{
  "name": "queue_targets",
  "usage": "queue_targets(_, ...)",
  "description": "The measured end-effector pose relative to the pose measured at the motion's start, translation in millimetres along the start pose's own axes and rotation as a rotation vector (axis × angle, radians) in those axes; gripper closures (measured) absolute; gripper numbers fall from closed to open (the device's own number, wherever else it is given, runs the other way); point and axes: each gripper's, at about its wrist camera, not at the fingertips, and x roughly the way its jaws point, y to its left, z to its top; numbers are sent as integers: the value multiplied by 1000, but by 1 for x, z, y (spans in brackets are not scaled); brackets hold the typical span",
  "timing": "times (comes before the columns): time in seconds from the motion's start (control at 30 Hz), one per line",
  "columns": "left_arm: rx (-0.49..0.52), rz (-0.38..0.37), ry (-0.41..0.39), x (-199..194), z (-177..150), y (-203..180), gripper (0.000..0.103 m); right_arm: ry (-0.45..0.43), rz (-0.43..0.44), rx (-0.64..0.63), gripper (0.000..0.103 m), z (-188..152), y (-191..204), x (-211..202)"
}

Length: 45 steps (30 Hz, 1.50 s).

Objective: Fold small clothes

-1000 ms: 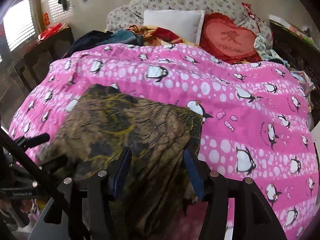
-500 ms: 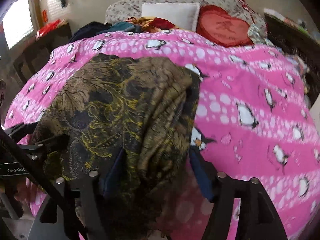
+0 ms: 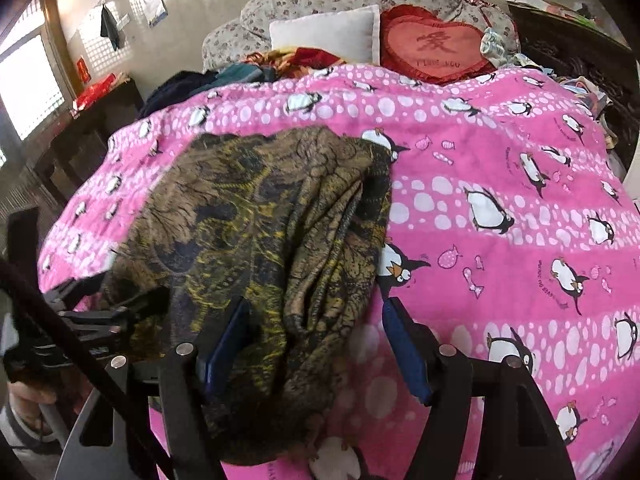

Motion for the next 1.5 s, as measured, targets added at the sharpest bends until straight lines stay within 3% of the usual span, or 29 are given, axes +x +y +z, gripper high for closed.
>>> queue_targets(0.23,-8,-19,11,-1,-1,2,0,-65,18,44,19,7,7,-16)
queue_targets(0.57,-3,0,10,-8,-5,1,0,-92,-26,55,15,7,10,-19)
queue_targets(0.97,37,90,-133,-56,23,-12,0,-143,-99,70,10,13,17,-30)
queue_targets(1.5,13,107,-182,-68,27,-16,0,-175,-140,58,8,17,23,-43)
